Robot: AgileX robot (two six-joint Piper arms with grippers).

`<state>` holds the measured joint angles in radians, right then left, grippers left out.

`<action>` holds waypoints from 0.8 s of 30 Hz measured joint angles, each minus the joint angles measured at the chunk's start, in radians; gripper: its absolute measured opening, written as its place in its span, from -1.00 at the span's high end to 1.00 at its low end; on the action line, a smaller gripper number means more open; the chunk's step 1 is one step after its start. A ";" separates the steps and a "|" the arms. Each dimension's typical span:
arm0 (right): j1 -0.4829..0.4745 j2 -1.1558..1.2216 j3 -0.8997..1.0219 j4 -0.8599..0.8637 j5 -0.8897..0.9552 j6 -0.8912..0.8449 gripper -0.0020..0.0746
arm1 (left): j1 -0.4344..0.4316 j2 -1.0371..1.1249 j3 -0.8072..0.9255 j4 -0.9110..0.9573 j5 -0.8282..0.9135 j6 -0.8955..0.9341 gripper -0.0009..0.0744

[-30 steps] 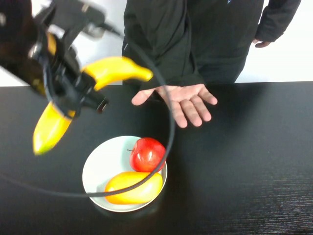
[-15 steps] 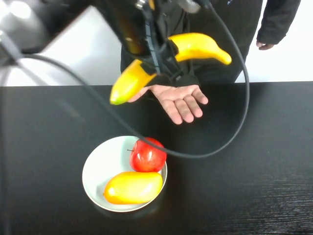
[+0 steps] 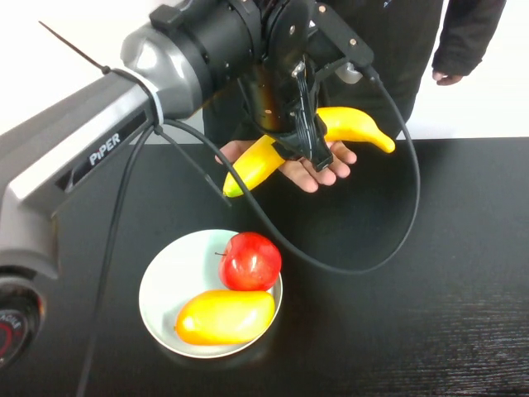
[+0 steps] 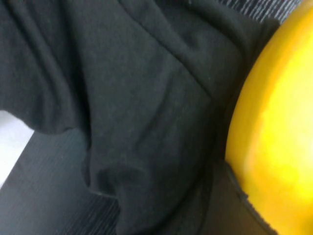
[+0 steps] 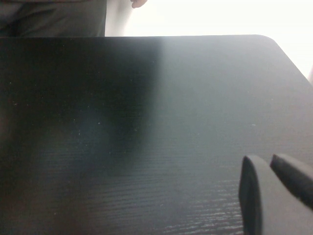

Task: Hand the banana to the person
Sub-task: Hand the grabbed banana to the person

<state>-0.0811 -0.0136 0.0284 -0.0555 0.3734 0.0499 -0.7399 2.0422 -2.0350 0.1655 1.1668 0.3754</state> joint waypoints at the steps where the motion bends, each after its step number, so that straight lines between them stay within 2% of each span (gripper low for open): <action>1: 0.000 0.000 0.000 0.000 0.000 0.000 0.97 | 0.002 0.002 -0.001 0.000 -0.005 0.000 0.22; 6: 0.000 0.000 0.000 0.000 0.000 0.000 0.97 | 0.002 0.004 -0.001 0.000 -0.007 0.000 0.21; 11: 0.000 0.000 0.000 0.000 0.000 0.000 0.97 | 0.006 0.006 -0.001 0.000 -0.007 -0.036 -0.22; 14: 0.000 0.000 0.000 0.000 0.000 0.000 0.97 | 0.010 0.004 -0.001 0.000 -0.007 -0.064 -0.37; 24: 0.000 0.000 0.000 0.000 0.000 0.000 0.97 | 0.010 -0.114 0.010 -0.003 0.028 -0.084 -0.41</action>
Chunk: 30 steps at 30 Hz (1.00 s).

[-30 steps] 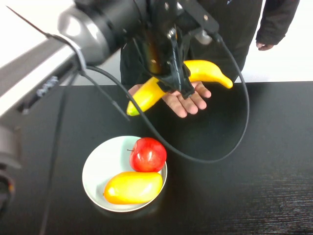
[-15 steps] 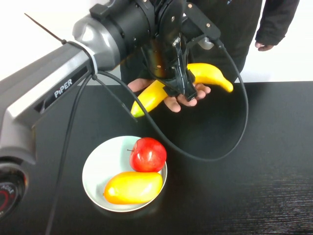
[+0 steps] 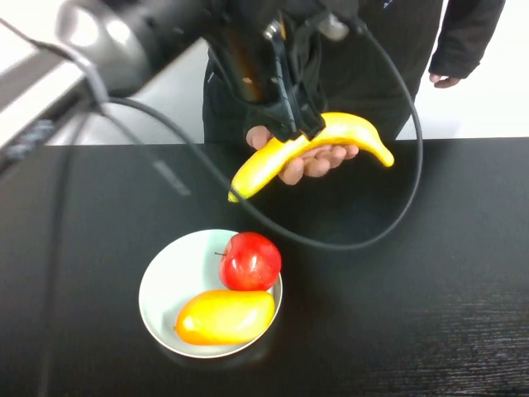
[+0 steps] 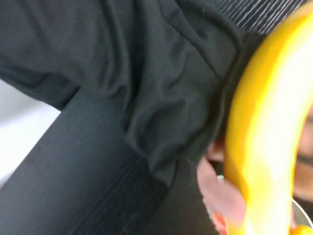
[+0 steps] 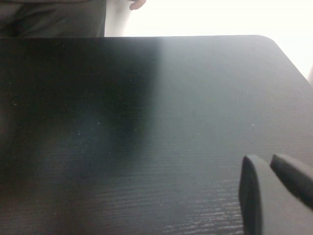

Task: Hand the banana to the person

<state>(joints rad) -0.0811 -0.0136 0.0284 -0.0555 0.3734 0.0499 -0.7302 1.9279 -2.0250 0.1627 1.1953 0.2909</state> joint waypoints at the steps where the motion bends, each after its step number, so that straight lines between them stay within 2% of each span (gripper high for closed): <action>1: 0.000 0.000 0.000 0.000 0.000 0.000 0.97 | 0.002 -0.031 0.022 -0.002 -0.002 -0.005 -0.39; 4: 0.000 0.000 0.000 0.000 0.000 0.000 0.97 | 0.004 -0.168 0.153 0.003 -0.064 -0.032 -0.18; 7: 0.000 0.000 0.000 0.000 0.000 0.000 0.97 | 0.011 -0.351 0.344 0.007 -0.160 -0.045 0.24; 9: 0.000 0.000 0.000 0.000 0.000 0.000 0.97 | 0.017 -0.483 0.488 0.019 -0.209 -0.052 0.62; 10: 0.000 0.000 0.000 0.000 0.000 0.000 0.97 | 0.023 -0.545 0.560 0.024 -0.232 -0.065 0.74; 12: 0.000 0.000 0.000 0.000 0.000 0.000 0.97 | 0.030 -0.662 0.698 0.038 -0.277 -0.109 0.87; 16: 0.000 0.000 0.000 0.000 0.000 0.000 0.97 | 0.033 -0.870 0.919 0.076 -0.344 -0.205 0.96; 22: 0.000 0.000 0.000 0.000 0.000 0.000 0.97 | 0.033 -1.119 1.136 0.082 -0.390 -0.341 0.98; 25: 0.000 0.000 0.000 0.000 0.000 0.000 0.97 | 0.033 -1.200 1.210 0.080 -0.391 -0.420 0.98; 30: 0.000 0.000 0.000 0.000 0.000 0.000 0.97 | 0.033 -1.272 1.255 0.097 -0.316 -0.450 0.98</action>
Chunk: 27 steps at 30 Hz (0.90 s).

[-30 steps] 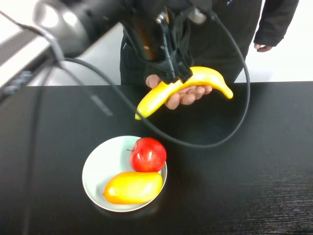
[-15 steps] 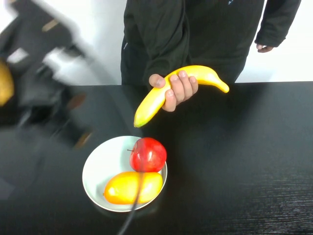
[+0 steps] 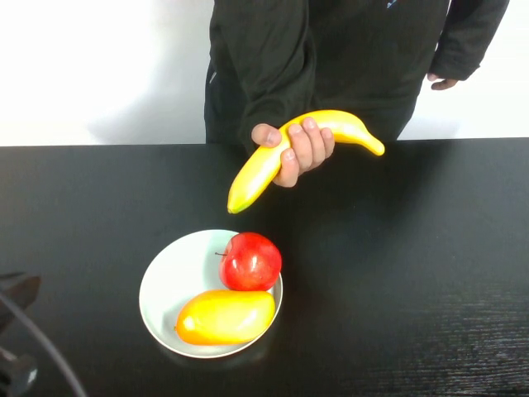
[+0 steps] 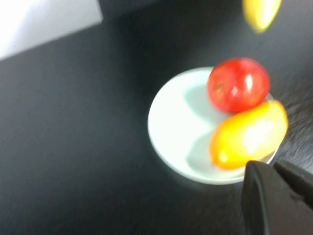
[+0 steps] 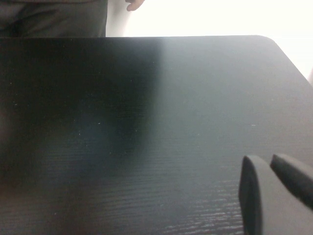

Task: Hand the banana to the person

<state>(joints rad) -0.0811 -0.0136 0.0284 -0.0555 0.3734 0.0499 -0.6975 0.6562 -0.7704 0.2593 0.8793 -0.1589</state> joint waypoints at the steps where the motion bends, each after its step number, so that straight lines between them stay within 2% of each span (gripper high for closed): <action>1: 0.000 0.000 0.000 0.000 0.000 0.000 0.97 | 0.000 -0.004 0.001 0.005 0.020 -0.004 0.98; 5: 0.000 0.000 0.000 0.000 0.000 0.000 0.97 | 0.000 -0.006 0.012 0.017 0.035 -0.018 0.98; 9: 0.000 0.000 0.000 0.000 0.000 0.000 0.97 | 0.025 -0.045 0.097 0.046 -0.156 -0.024 0.98; 11: 0.000 0.000 0.000 0.000 0.000 0.000 0.97 | 0.082 -0.105 0.176 0.038 -0.296 -0.012 0.98; 19: 0.000 0.000 0.000 0.000 0.000 0.000 0.97 | 0.407 -0.417 0.573 -0.100 -0.990 0.095 0.98; 22: 0.000 0.000 0.000 0.000 0.000 0.000 0.97 | 0.488 -0.520 0.682 -0.139 -1.094 0.117 0.98; 27: 0.000 0.000 0.000 0.000 0.000 0.000 0.97 | 0.533 -0.638 0.782 -0.177 -1.057 0.135 0.98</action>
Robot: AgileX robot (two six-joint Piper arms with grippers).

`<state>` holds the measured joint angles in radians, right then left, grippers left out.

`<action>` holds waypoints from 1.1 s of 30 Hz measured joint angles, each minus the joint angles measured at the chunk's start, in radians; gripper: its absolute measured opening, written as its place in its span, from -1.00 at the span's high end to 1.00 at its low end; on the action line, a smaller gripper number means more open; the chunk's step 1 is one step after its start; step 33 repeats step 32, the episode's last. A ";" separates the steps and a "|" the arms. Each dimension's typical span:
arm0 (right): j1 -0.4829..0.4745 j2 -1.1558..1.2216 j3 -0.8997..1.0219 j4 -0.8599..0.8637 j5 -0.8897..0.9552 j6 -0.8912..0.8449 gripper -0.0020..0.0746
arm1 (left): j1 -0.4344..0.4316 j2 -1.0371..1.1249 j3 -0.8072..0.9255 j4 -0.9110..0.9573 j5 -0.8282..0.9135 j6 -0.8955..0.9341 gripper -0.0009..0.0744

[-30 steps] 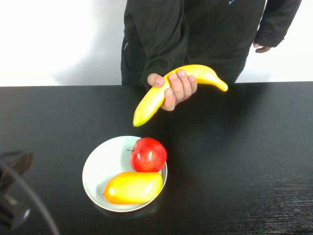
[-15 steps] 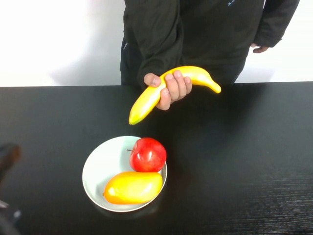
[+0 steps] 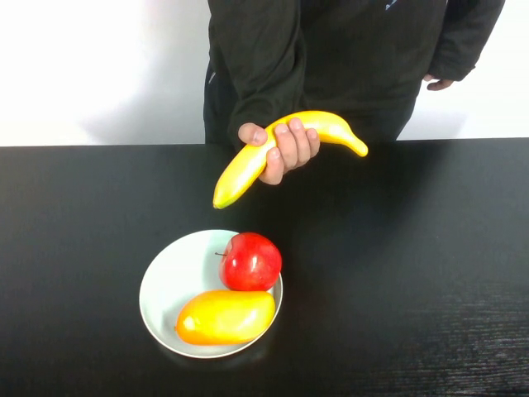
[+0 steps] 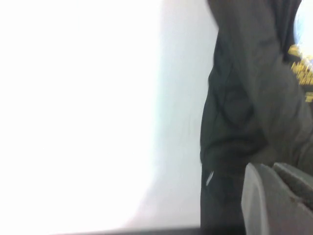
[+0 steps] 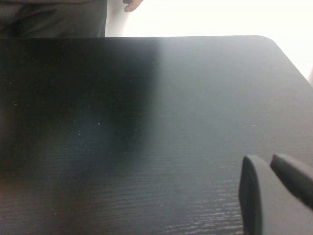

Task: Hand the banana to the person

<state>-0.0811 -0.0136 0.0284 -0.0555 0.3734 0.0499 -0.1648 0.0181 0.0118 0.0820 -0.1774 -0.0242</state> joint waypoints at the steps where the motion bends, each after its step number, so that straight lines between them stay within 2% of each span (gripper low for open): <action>1: 0.000 0.000 0.000 0.000 0.000 0.000 0.97 | 0.005 -0.015 0.007 -0.010 0.022 0.000 0.98; 13: 0.000 0.000 0.000 0.000 0.000 0.000 0.97 | 0.016 -0.031 0.014 -0.028 0.521 0.002 0.98; 33: 0.000 0.000 0.000 0.000 0.000 0.000 0.97 | 0.016 -0.031 0.014 -0.025 0.532 0.002 0.98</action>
